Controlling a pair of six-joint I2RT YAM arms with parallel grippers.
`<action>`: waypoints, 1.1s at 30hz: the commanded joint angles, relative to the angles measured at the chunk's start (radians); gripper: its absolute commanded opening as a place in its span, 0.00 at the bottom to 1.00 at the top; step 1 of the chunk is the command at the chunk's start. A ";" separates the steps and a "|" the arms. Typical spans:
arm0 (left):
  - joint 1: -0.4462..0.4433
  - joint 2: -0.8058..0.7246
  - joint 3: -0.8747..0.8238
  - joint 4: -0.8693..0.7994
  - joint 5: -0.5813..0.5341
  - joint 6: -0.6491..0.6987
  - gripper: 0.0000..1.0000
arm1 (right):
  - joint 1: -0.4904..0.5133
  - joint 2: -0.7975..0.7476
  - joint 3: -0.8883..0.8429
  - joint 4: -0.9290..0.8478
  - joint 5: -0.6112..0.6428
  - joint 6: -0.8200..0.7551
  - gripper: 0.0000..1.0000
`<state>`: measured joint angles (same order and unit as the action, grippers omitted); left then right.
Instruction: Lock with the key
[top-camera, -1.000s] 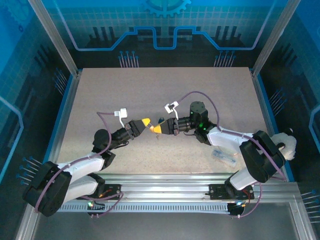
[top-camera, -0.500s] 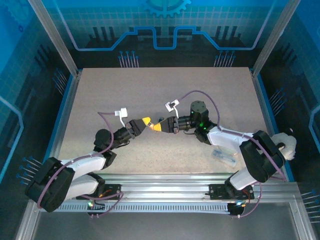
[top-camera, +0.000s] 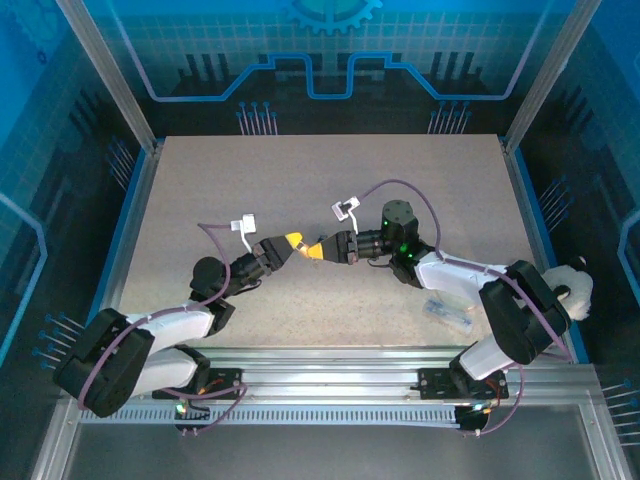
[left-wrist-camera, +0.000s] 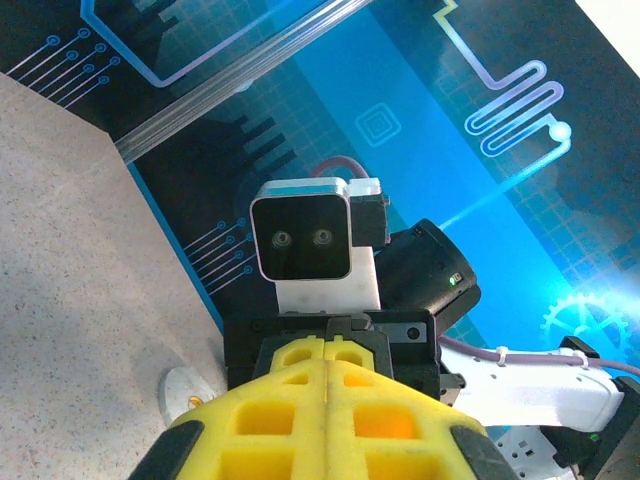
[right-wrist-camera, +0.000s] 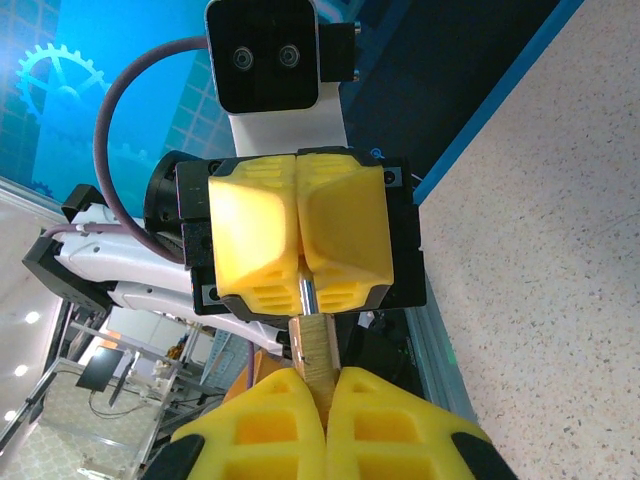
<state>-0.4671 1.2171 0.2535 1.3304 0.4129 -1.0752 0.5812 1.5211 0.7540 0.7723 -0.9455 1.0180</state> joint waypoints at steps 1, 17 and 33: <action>-0.076 0.014 0.007 0.013 0.207 -0.009 0.00 | -0.035 0.019 0.075 0.101 0.216 0.022 0.00; -0.078 0.025 0.021 0.021 0.214 -0.013 0.00 | -0.044 0.018 0.039 0.101 0.203 0.024 0.00; -0.078 0.029 0.013 0.026 0.182 -0.016 0.00 | -0.058 0.010 0.012 0.036 0.194 -0.019 0.00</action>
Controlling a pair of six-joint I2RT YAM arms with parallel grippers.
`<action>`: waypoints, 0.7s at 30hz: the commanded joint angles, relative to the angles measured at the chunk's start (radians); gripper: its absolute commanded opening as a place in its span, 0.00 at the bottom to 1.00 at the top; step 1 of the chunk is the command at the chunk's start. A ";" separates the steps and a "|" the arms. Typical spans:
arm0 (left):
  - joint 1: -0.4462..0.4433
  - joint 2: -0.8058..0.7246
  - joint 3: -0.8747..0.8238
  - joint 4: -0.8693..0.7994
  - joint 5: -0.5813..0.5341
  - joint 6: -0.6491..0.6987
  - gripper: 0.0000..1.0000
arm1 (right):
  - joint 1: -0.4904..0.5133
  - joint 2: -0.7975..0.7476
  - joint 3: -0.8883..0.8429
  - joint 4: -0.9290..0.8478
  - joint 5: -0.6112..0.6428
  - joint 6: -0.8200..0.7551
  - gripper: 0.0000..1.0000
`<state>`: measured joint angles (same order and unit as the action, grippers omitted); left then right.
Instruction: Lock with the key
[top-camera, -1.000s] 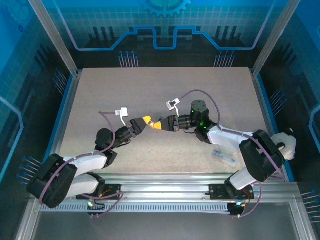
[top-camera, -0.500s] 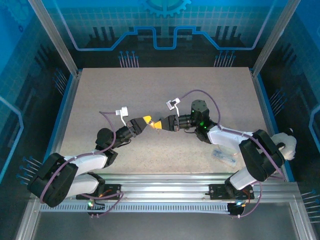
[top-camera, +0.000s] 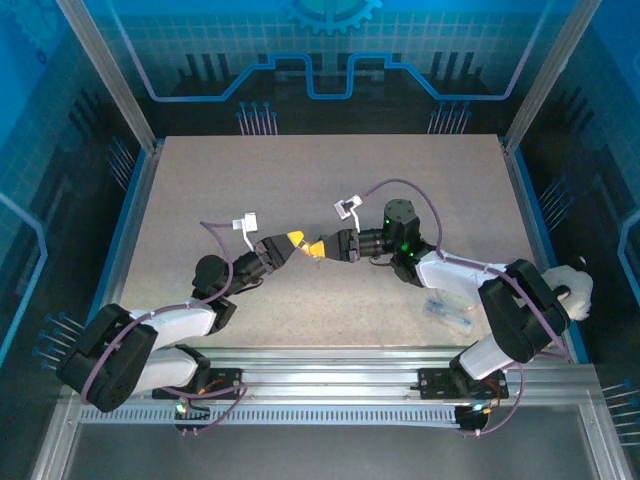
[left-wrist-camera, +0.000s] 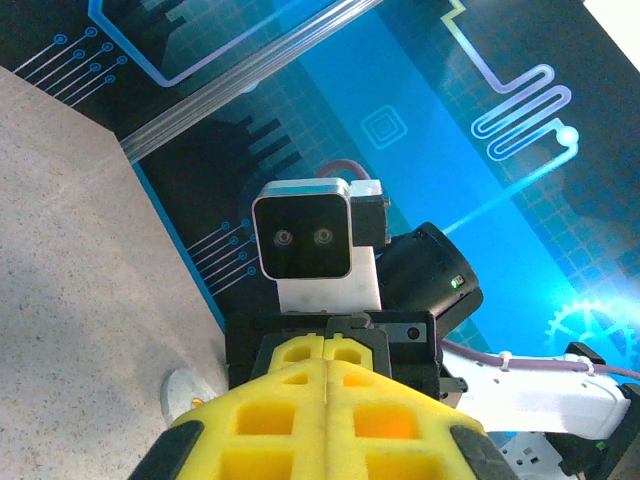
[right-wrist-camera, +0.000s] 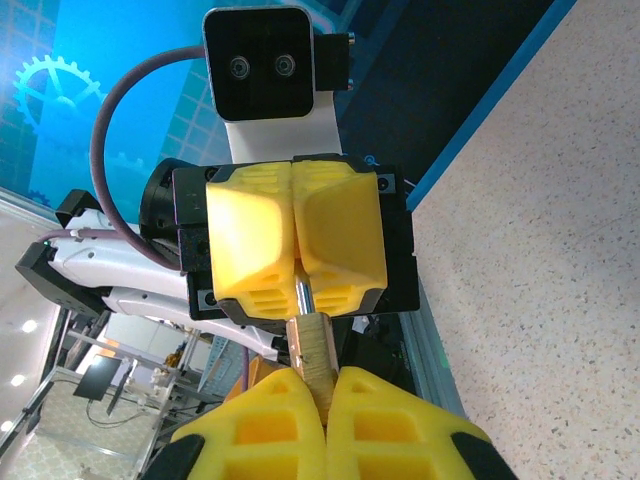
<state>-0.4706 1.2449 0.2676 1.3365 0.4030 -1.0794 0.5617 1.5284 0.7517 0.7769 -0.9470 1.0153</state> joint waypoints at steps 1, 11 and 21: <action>-0.076 0.002 -0.001 0.015 0.190 -0.009 0.00 | -0.039 0.002 0.014 0.030 0.195 -0.017 0.00; -0.074 0.001 -0.007 -0.004 0.146 -0.007 0.00 | -0.039 0.010 0.014 0.037 0.180 -0.017 0.04; -0.052 -0.040 -0.042 -0.069 0.039 -0.007 0.00 | -0.042 0.001 0.003 0.012 0.183 -0.040 0.20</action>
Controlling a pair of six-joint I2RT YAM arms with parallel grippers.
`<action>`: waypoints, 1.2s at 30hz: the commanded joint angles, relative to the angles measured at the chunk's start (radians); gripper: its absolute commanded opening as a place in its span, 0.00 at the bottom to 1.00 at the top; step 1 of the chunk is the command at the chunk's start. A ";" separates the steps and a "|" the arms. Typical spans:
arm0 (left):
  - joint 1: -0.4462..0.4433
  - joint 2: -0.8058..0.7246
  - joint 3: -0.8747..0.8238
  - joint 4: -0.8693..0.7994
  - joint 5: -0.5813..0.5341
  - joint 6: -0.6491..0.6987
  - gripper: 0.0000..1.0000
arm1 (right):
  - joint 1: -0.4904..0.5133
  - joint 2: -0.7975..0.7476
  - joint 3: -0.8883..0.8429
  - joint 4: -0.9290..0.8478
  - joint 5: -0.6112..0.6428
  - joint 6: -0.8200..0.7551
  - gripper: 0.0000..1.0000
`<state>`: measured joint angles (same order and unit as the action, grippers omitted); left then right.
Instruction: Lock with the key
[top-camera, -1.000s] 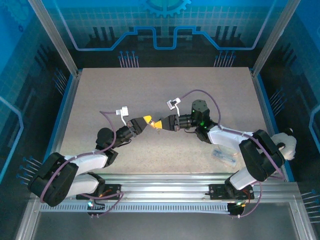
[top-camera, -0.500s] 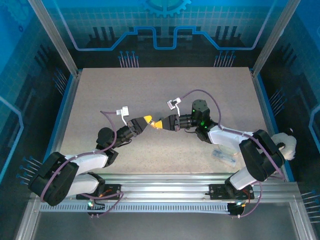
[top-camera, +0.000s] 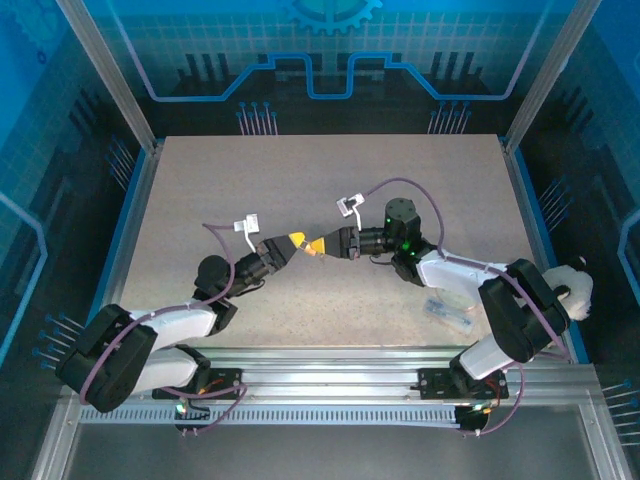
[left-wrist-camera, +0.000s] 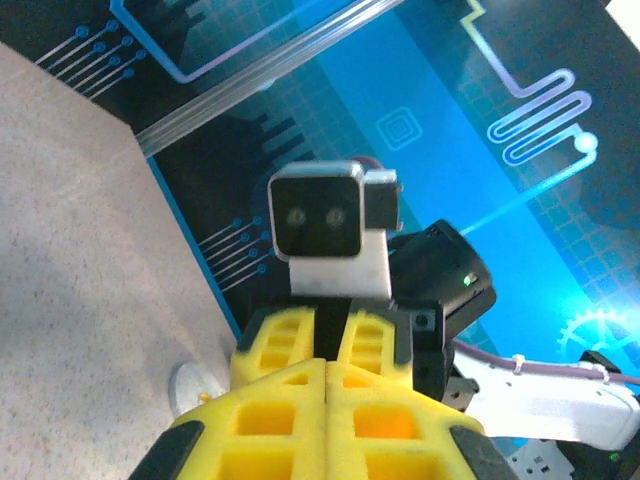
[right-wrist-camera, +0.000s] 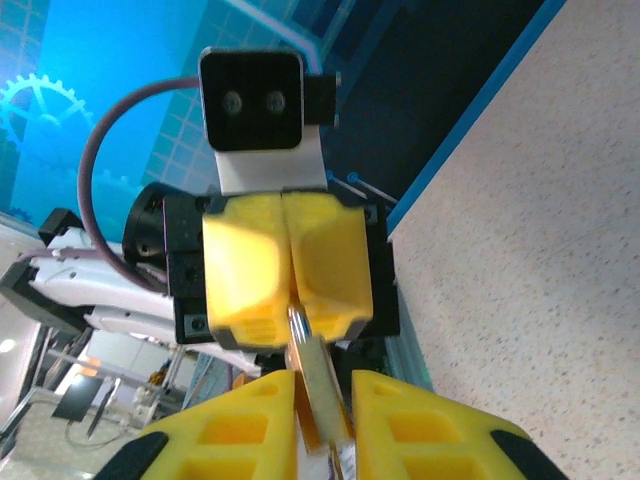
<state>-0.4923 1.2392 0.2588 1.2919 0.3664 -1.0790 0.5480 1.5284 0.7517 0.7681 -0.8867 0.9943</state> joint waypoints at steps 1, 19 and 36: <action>-0.025 -0.042 -0.039 -0.036 0.062 -0.008 0.00 | -0.030 -0.001 -0.001 0.020 0.125 -0.022 0.21; 0.023 -0.035 0.032 -0.209 -0.028 -0.020 0.00 | -0.096 -0.227 -0.048 -0.359 0.376 -0.241 1.00; 0.036 0.313 0.253 -0.079 0.034 -0.139 0.00 | -0.141 -0.649 -0.256 -0.508 0.903 -0.404 1.00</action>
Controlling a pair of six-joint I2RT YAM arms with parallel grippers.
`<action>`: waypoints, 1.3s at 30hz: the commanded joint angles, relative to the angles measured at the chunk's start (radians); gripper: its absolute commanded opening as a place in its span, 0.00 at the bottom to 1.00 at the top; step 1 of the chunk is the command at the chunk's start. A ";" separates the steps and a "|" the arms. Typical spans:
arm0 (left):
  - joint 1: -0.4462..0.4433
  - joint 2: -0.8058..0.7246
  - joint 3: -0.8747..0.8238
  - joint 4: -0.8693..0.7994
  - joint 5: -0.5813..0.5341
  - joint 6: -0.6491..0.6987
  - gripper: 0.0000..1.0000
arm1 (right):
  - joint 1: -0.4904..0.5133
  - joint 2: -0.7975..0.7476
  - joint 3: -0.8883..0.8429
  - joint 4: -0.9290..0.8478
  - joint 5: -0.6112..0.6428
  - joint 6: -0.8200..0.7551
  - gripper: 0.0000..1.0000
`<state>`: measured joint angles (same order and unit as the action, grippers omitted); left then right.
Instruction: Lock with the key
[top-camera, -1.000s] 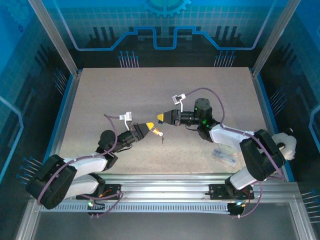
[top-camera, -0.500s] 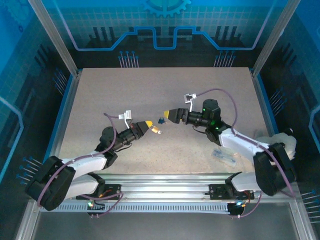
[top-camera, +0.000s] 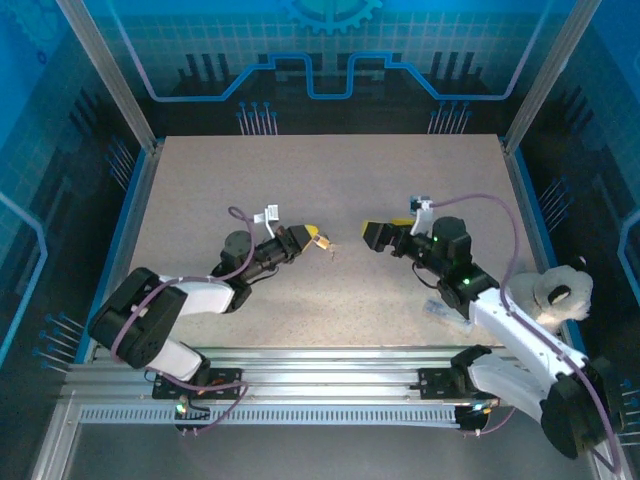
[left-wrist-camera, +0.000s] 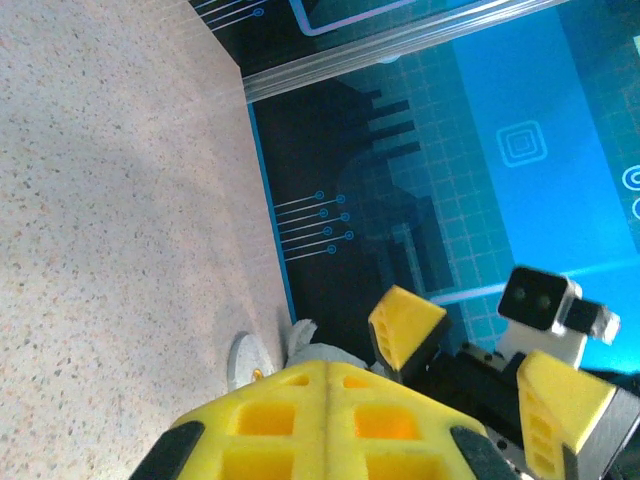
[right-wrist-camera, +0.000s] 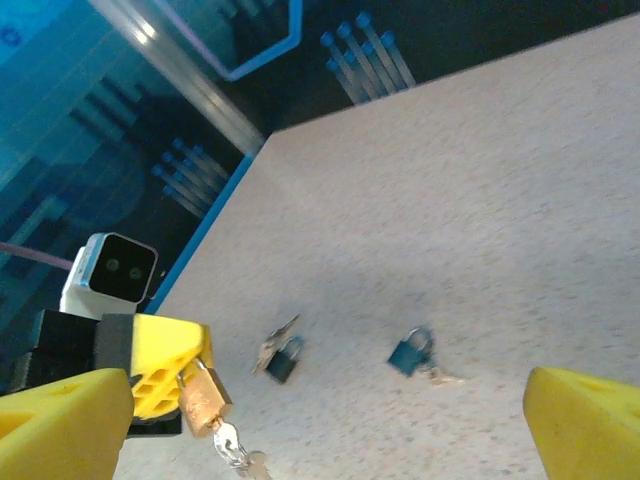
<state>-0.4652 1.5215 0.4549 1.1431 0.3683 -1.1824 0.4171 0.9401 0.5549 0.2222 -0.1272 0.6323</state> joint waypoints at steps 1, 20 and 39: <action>0.009 0.046 0.071 0.072 0.034 -0.040 0.00 | -0.012 -0.081 -0.088 0.083 0.159 -0.040 1.00; -0.068 0.187 0.269 -0.046 0.019 -0.043 0.00 | -0.018 -0.097 -0.240 0.302 0.135 0.079 1.00; -0.108 0.228 0.295 -0.035 0.011 -0.060 0.00 | -0.048 0.108 -0.201 0.450 -0.171 0.213 0.71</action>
<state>-0.5636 1.7382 0.7189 1.0775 0.3859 -1.2308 0.3851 1.0348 0.3275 0.5972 -0.2340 0.8146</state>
